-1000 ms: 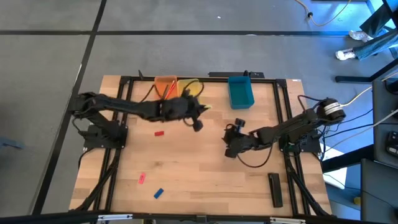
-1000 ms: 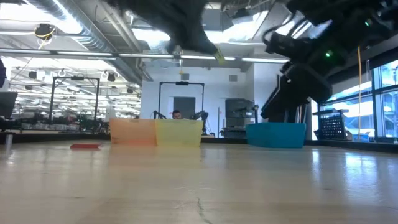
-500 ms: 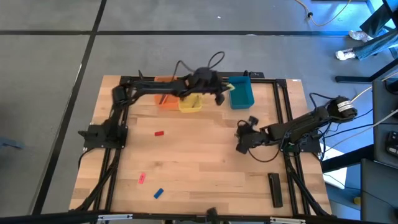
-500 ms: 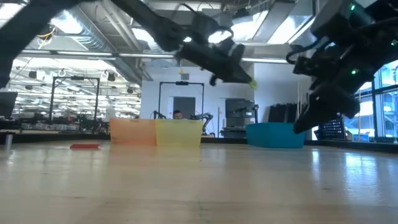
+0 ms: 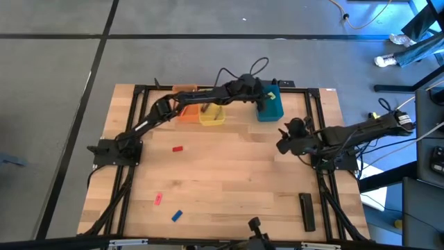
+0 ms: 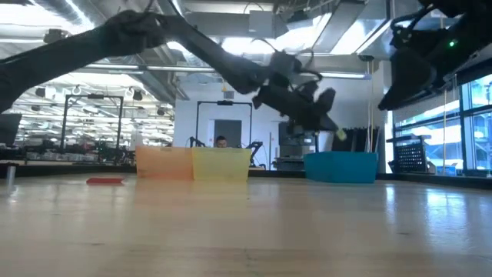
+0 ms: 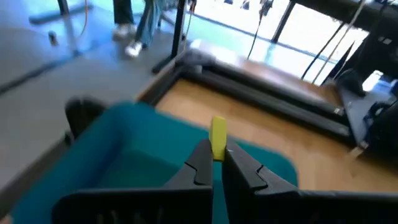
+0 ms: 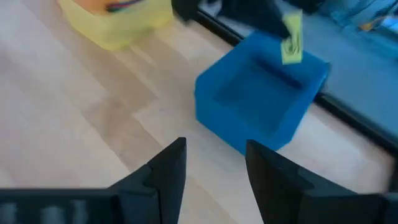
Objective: Sort crayons/erasers/pens/pencils in bins
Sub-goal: Put the yellow eraser into the blue bin
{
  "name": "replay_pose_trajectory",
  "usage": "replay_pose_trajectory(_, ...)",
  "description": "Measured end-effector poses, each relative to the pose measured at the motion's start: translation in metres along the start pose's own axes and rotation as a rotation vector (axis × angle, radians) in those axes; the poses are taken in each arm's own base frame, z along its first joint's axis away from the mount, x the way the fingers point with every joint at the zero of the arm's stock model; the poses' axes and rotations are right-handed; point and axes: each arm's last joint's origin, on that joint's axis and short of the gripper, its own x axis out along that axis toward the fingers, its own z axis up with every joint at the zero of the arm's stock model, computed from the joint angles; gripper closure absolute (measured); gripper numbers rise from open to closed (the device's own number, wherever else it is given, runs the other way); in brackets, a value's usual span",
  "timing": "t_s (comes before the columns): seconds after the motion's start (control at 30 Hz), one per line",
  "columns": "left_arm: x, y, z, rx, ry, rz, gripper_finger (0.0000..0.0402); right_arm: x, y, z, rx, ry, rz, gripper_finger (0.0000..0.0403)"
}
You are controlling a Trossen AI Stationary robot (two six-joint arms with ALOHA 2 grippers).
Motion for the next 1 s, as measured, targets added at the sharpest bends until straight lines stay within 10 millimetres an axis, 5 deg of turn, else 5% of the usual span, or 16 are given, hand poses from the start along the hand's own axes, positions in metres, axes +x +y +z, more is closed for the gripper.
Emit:
replay_pose_trajectory(0.47, 0.006, 0.006, -0.031, -0.103, 0.221, 0.079, 0.0378, -0.007, 0.003, 0.015, 0.156, -0.103, 0.107, 0.0236)
replay_pose_trajectory(0.73, 0.006, 0.005, -0.027, -0.052, 0.202, 0.031, 0.0337, -0.008, 0.005, 0.019, 0.147, -0.142, 0.113, 0.0236)
replay_pose_trajectory(1.0, 0.003, -0.005, -0.002, 0.086, 0.121, -0.047, 0.0319, -0.008, 0.003, 0.02, 0.116, -0.201, 0.025, 0.0236)
